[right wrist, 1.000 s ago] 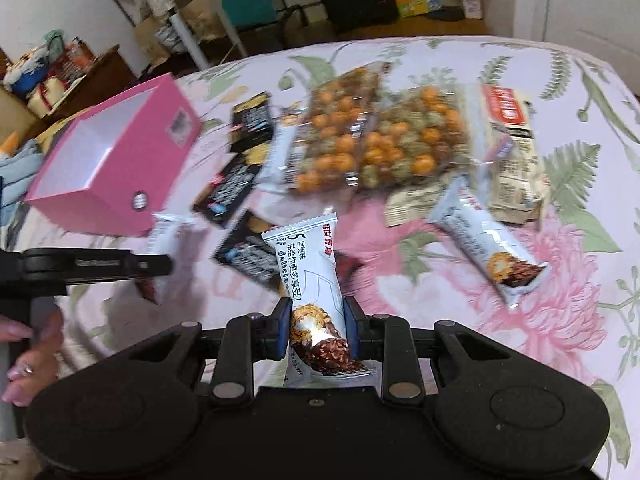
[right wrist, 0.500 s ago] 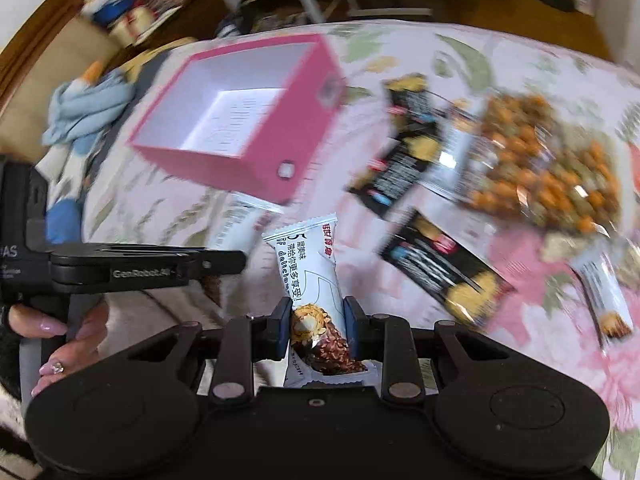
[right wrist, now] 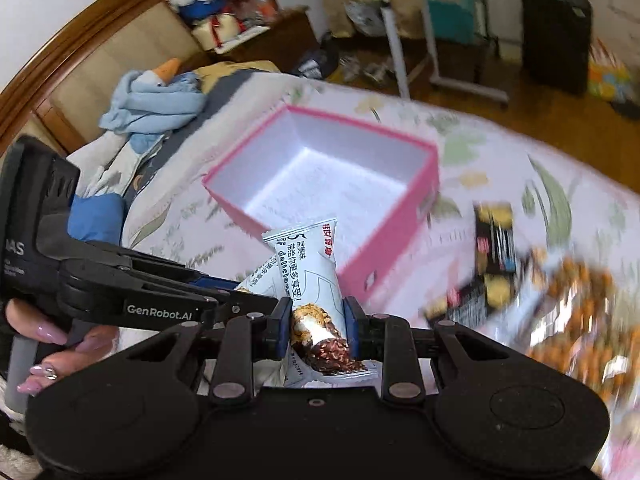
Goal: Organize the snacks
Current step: 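Carry the white bars into the pink box and open both tools, then move both tools back over the remaining snacks, then grasp a black NB cracker pack with the left tool while the right tool grasps another, then carry the black packs into the pink box and open both tools, then grasp another black NB pack with the left tool while the right tool grasps one too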
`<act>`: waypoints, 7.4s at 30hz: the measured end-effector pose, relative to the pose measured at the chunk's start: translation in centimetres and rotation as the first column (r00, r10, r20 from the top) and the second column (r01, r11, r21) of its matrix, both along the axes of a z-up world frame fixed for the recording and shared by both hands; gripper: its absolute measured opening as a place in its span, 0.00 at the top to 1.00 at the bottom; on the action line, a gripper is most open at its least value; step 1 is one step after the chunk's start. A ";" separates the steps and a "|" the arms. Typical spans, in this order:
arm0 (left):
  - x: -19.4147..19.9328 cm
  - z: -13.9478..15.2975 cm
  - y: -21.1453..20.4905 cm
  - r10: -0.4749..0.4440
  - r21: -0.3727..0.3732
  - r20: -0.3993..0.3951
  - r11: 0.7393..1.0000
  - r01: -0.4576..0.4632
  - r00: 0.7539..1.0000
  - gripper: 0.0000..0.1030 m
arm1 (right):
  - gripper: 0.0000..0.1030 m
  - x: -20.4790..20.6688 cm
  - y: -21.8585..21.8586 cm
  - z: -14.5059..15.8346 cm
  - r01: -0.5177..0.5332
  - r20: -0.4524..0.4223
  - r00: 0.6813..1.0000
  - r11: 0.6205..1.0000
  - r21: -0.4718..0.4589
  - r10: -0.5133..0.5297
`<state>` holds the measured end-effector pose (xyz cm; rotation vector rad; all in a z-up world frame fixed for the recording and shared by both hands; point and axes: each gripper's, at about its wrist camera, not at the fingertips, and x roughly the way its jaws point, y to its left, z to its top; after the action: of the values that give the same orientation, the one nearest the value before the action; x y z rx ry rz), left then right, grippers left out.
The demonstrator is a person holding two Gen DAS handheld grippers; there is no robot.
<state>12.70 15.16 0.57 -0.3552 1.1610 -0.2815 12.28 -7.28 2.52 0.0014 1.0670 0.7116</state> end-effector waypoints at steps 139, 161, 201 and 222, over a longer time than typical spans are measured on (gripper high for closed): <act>1.6 -14.3 -14.9 -0.324 -0.188 -0.191 0.938 0.290 0.926 0.68 | 0.46 -6.6 -6.6 -14.3 0.087 -0.018 0.995 0.952 -0.294 -0.097; 2.5 -1.5 -5.1 -0.180 -0.149 0.087 0.970 0.192 0.980 0.66 | 0.46 -3.7 2.5 -3.2 -0.070 0.318 0.930 0.937 -0.343 0.185; 10.9 -5.2 5.1 0.100 -0.019 -0.073 0.995 -0.101 0.992 0.48 | 0.26 4.3 5.2 -6.8 -0.156 0.380 0.903 0.976 -0.149 0.202; 7.8 0.5 -9.8 -0.300 0.108 0.180 0.953 0.284 0.937 0.51 | 0.29 -2.1 -14.5 -3.0 0.325 0.356 0.889 0.944 -0.050 -0.288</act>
<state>20.47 5.35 1.03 -0.0788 1.0266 -0.5171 10.19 -21.80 -0.47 -0.0452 0.7427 0.3472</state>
